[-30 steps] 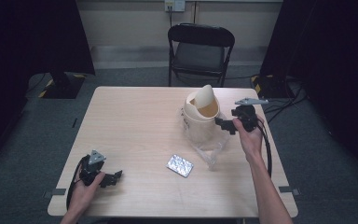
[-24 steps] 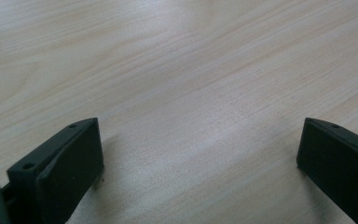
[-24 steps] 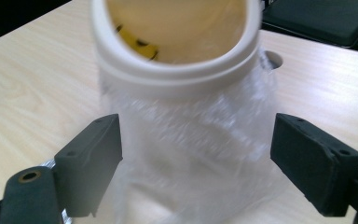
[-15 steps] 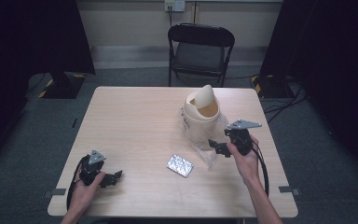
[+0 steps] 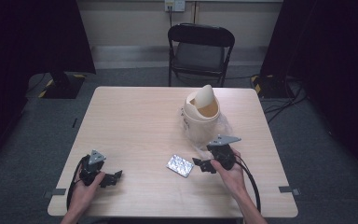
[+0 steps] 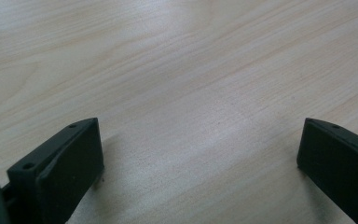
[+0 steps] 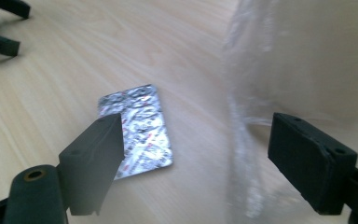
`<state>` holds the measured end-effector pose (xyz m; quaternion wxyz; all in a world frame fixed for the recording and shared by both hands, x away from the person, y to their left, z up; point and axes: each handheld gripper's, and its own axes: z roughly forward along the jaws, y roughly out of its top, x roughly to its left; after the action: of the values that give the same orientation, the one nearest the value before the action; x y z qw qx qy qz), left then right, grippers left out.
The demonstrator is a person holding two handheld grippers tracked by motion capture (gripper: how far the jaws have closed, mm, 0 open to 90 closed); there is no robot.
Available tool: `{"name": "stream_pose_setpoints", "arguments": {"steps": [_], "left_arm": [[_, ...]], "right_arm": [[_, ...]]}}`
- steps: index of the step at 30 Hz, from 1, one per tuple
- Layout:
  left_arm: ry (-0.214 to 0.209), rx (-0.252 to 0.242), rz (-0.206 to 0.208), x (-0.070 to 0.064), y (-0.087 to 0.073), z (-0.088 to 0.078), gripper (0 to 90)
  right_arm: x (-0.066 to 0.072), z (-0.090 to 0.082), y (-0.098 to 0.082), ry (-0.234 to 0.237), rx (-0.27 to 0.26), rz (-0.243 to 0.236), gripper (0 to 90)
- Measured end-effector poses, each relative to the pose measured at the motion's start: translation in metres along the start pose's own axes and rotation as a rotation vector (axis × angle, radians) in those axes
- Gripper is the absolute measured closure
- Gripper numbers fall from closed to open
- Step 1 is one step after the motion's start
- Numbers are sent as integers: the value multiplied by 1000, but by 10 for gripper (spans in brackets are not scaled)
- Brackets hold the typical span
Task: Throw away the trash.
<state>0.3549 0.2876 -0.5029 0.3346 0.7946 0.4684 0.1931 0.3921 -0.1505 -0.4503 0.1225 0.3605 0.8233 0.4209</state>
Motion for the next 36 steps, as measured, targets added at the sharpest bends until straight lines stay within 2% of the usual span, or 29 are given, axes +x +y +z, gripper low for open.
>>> {"name": "stream_pose_setpoints", "arguments": {"steps": [1,4,9,14,17,23,24,27,31,34,36], "left_arm": [[0,0,0,0,0,0,0],[0,0,0,0,0,0,0],[0,0,0,0,0,0,0],[-1,2,5,1,0,0,0],[-1,2,5,1,0,0,0],[-1,2,4,0,0,0,0],[-1,2,4,0,0,0,0],[-1,2,4,1,0,0,0],[-1,2,4,0,0,0,0],[-1,2,4,0,0,0,0],[-1,2,4,0,0,0,0]], "right_arm": [[0,0,0,0,0,0,178],[11,15,0,33,27,-28,178],[22,29,-3,71,35,-47,184],[30,43,-7,83,66,-70,199],[34,45,-8,67,77,-94,203],[33,52,-13,81,96,-99,223],[35,54,-14,76,107,-120,227],[36,56,-17,77,111,-122,229],[36,57,-18,61,101,-128,231],[42,59,-20,23,97,-159,239],[43,59,-20,24,95,-159,247]]}}
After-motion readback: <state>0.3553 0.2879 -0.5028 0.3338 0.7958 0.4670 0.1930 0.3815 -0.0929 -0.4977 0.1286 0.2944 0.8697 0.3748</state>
